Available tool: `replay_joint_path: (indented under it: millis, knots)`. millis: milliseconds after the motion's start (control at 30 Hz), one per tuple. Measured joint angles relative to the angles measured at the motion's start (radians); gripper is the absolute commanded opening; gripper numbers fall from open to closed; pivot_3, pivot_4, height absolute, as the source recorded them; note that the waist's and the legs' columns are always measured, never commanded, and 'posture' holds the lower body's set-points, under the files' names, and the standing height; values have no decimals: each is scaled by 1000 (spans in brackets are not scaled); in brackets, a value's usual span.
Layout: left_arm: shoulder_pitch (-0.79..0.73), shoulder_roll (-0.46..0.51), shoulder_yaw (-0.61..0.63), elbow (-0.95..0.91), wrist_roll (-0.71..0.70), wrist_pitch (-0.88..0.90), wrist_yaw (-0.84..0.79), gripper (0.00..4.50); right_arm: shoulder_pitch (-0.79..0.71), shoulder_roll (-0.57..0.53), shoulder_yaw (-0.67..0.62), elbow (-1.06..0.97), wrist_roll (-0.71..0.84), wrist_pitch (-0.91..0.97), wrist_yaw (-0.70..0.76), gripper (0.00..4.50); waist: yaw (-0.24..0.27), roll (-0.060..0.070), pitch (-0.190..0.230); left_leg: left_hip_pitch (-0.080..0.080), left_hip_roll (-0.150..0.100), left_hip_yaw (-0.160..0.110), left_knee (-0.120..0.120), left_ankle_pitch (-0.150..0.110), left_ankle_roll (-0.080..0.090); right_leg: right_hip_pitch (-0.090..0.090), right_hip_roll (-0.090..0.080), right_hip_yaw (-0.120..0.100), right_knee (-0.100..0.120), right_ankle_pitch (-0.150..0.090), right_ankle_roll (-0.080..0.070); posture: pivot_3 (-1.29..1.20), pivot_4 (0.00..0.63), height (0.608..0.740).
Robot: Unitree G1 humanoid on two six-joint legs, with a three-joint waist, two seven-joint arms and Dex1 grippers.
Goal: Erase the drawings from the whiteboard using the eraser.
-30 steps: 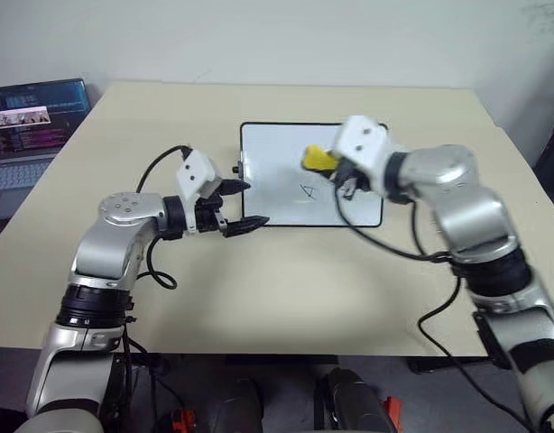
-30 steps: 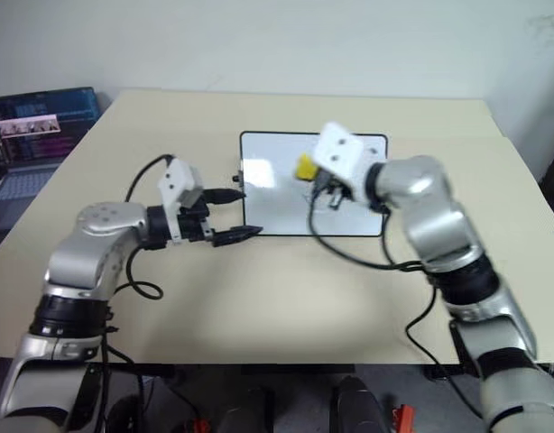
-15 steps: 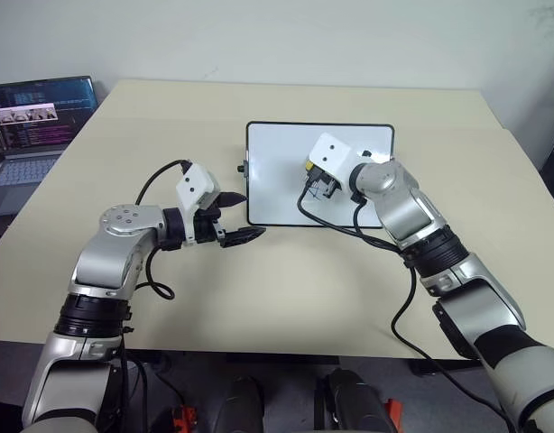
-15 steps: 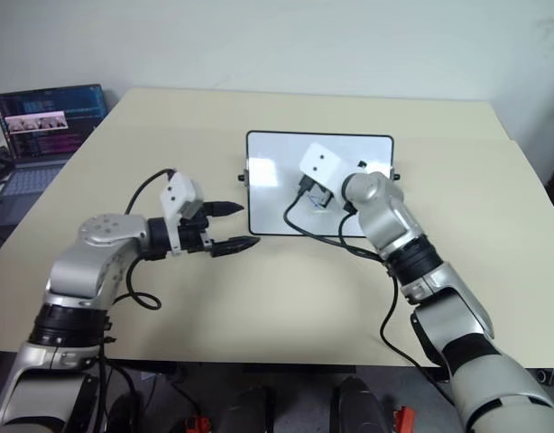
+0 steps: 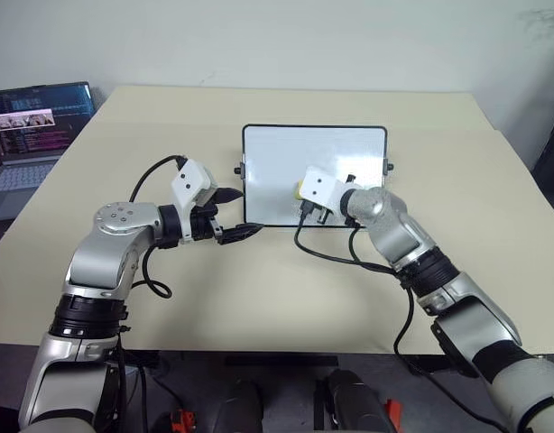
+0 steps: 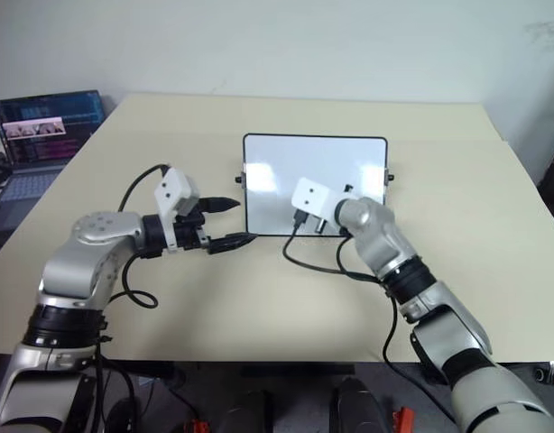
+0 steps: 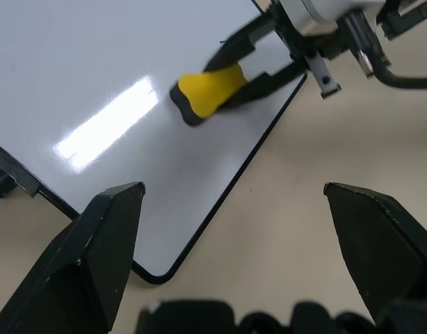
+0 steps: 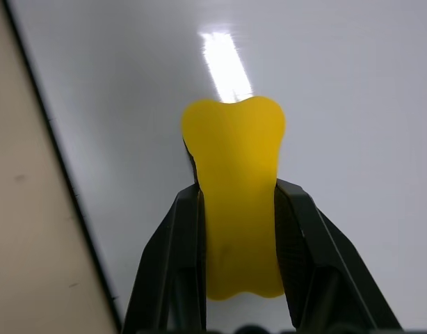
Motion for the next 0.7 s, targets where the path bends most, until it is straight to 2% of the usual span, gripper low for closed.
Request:
replay_joint_path:
  millis: [67,400,700]
  knots:
    - [0,2,1,0,0,0,0,4500,21,-1,11,-8,-1,4,23,986,0,0,0,5,0,0,0,0,0,5,0,1,-1,-3,5,0,150,740]
    - [-2,1,0,0,0,0,-1,4500,29,-2,16,-18,-9,20,49,986,1,0,0,4,0,0,1,1,1,4,1,1,0,-1,6,0,150,740]
    - [-5,0,-3,1,2,-2,0,4500,-177,55,-33,176,-40,118,-90,986,4,0,0,4,0,0,1,3,1,3,1,1,-1,1,5,0,150,740]
